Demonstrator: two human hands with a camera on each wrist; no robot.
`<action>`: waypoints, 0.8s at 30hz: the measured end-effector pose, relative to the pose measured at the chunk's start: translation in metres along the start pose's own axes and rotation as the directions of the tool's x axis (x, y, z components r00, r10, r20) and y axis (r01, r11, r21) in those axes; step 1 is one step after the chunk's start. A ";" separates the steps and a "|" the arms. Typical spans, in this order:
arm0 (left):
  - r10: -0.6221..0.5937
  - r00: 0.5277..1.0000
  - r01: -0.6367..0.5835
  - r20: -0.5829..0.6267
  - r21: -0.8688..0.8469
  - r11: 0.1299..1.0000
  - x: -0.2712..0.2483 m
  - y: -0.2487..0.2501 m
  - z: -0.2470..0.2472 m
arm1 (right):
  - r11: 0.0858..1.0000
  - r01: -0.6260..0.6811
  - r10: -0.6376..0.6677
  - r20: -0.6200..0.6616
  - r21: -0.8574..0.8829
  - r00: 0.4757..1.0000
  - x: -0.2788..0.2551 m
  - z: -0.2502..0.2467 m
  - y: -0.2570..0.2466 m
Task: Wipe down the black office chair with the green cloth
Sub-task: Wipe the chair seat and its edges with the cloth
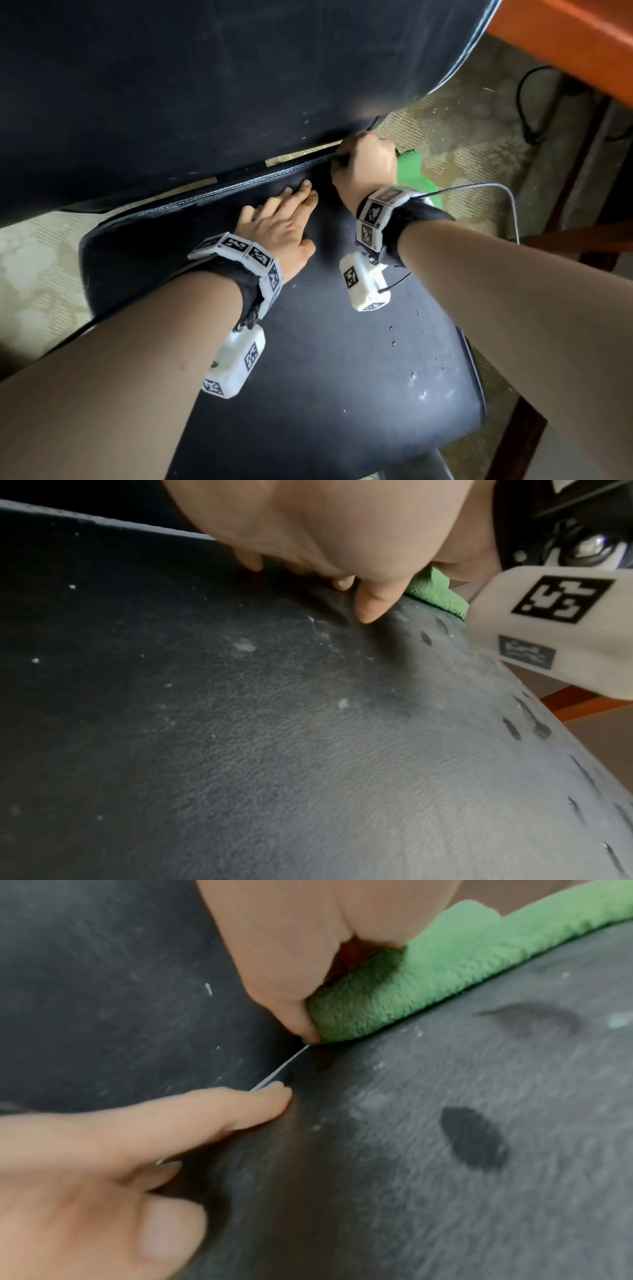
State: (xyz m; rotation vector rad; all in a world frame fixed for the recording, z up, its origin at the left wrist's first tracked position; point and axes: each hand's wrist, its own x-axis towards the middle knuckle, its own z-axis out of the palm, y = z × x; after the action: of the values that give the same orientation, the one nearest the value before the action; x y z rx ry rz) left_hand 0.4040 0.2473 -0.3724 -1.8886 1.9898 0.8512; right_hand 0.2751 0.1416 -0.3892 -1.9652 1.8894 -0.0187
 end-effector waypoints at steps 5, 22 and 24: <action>0.076 0.992 -0.079 -0.105 -0.027 0.996 -0.006 -0.006 -0.008 | 0.991 0.120 -0.122 -0.022 -0.062 0.992 -0.011 -0.013 0.024; 0.006 1.000 -0.004 0.024 -0.053 0.999 -0.008 -0.020 -0.011 | 0.990 0.136 -0.137 0.021 0.025 0.990 -0.015 0.003 -0.009; 0.007 0.999 -0.005 0.038 -0.051 0.999 -0.008 -0.020 -0.010 | 0.993 0.119 -0.119 0.015 -0.001 0.993 -0.013 -0.003 0.000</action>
State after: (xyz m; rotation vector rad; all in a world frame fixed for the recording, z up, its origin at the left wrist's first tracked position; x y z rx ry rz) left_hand 0.4260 0.2489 -0.3643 -1.8799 1.9703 0.9417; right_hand 0.2733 0.1530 -0.3828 -2.0705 1.7614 -0.0358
